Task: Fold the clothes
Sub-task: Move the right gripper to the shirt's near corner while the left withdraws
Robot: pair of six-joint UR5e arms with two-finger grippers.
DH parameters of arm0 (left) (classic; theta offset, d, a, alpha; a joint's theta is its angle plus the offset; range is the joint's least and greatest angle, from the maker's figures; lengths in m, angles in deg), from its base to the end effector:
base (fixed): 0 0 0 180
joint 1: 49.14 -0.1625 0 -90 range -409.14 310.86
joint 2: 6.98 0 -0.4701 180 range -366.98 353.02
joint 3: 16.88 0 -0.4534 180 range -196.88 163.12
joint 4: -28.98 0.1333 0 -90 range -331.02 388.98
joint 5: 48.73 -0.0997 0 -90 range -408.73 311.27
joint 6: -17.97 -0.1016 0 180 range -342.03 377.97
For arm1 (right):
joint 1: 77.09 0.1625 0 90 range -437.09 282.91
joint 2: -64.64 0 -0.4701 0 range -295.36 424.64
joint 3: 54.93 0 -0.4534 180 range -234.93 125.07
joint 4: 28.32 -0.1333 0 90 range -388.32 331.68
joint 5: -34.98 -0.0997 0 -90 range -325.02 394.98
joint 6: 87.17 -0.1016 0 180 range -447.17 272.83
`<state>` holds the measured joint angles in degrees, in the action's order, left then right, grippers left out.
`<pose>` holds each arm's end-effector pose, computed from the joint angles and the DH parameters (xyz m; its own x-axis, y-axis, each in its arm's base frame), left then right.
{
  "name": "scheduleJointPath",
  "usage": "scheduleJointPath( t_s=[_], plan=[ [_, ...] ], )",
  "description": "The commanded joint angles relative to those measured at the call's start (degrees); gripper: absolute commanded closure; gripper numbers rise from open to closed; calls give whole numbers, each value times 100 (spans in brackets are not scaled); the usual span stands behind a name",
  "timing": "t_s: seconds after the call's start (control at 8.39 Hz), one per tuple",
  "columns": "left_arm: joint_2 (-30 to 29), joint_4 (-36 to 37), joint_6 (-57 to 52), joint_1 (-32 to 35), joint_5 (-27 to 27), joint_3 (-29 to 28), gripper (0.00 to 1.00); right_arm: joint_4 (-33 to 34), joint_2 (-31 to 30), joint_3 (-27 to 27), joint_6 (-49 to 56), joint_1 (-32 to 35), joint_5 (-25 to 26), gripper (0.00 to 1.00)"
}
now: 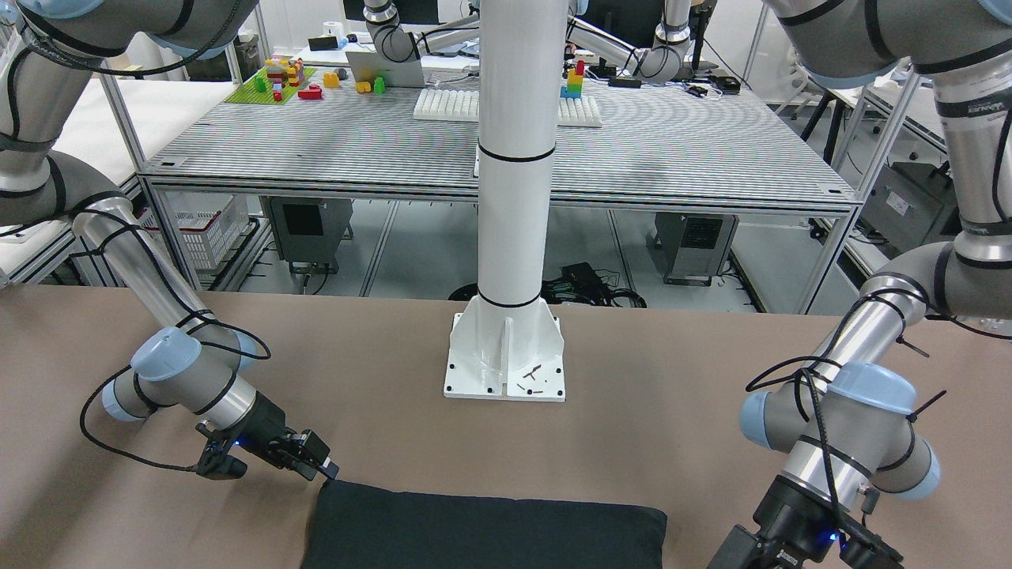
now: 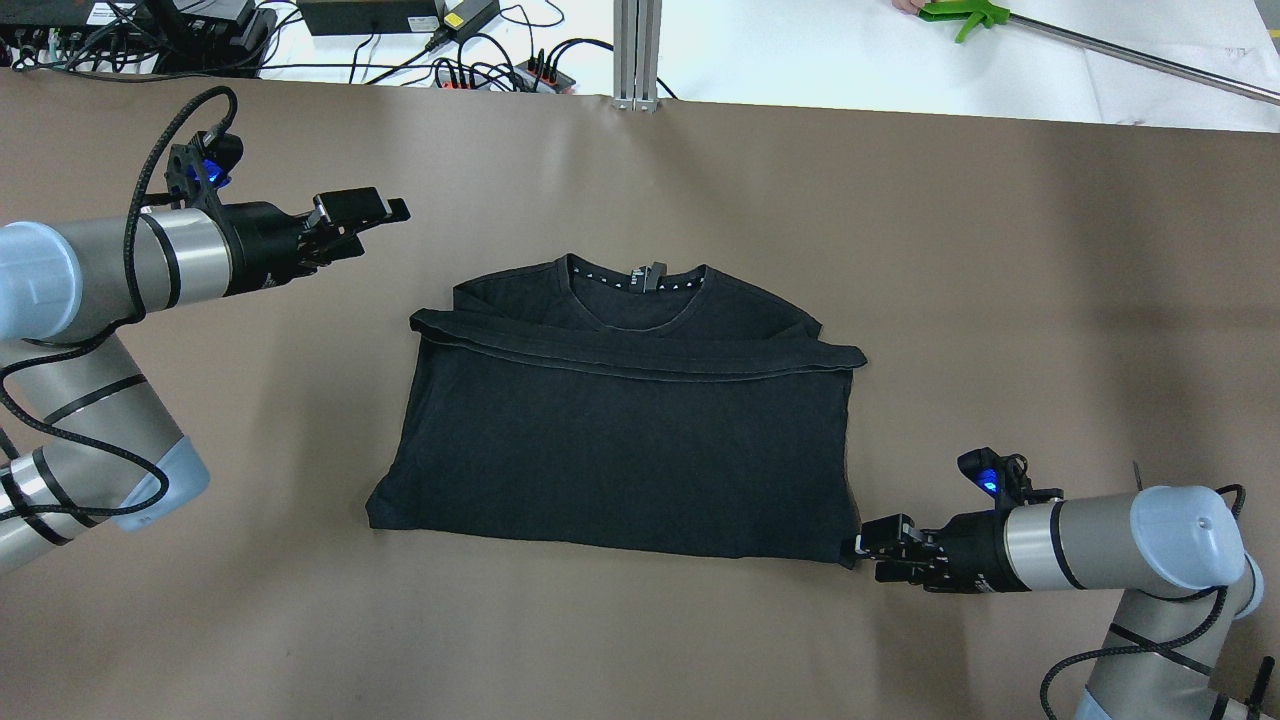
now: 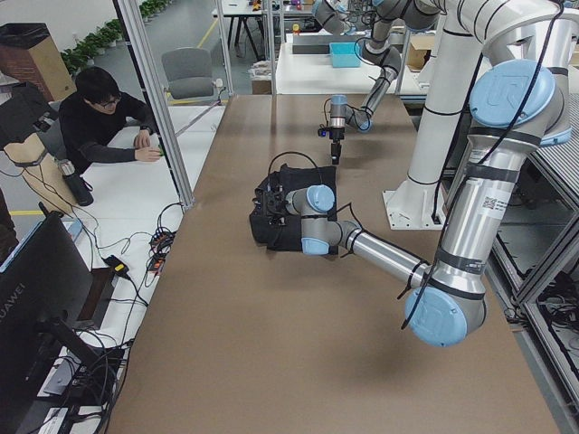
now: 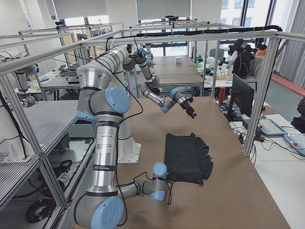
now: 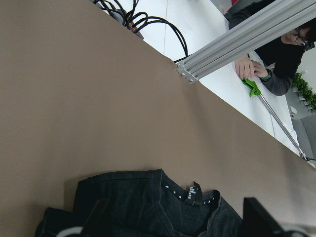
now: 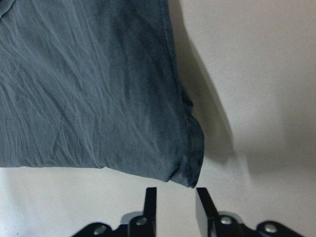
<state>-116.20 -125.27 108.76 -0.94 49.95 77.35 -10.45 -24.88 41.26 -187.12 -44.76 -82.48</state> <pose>0.3620 -0.5819 0.3304 0.0180 -0.0405 -0.9990 0.6367 0.7708 -0.0198 -0.4287 -0.3736 0.4996 0.1457 0.2737 0.9507 -0.1193 0.9588 -0.2577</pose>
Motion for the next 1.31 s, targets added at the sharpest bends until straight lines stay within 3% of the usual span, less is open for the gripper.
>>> scheduleJointPath(
  t_s=[0.0, 0.24, 0.36, 0.48, 0.6, 1.19],
  plan=[
    [-21, 0, 0, -4, 2, -1, 6, 15, 284, -433, 3, -16, 145, 6],
    [-3, 0, 0, 4, -6, -1, 6, 15, 400, -505, -6, -16, 136, 9],
    [-3, 0, 0, -4, -6, 8, 6, 24, 426, -514, -15, -25, 145, 23],
    [5, 0, 0, -4, -6, 25, 6, 76, 427, -514, -6, -25, 136, 65],
    [6, 0, 0, -22, -6, 25, 6, 68, 427, -505, 3, -16, 127, 100],
    [-21, 0, 0, -66, -6, -1, 6, 24, 418, -269, -6, 10, -84, 100]
  ],
)
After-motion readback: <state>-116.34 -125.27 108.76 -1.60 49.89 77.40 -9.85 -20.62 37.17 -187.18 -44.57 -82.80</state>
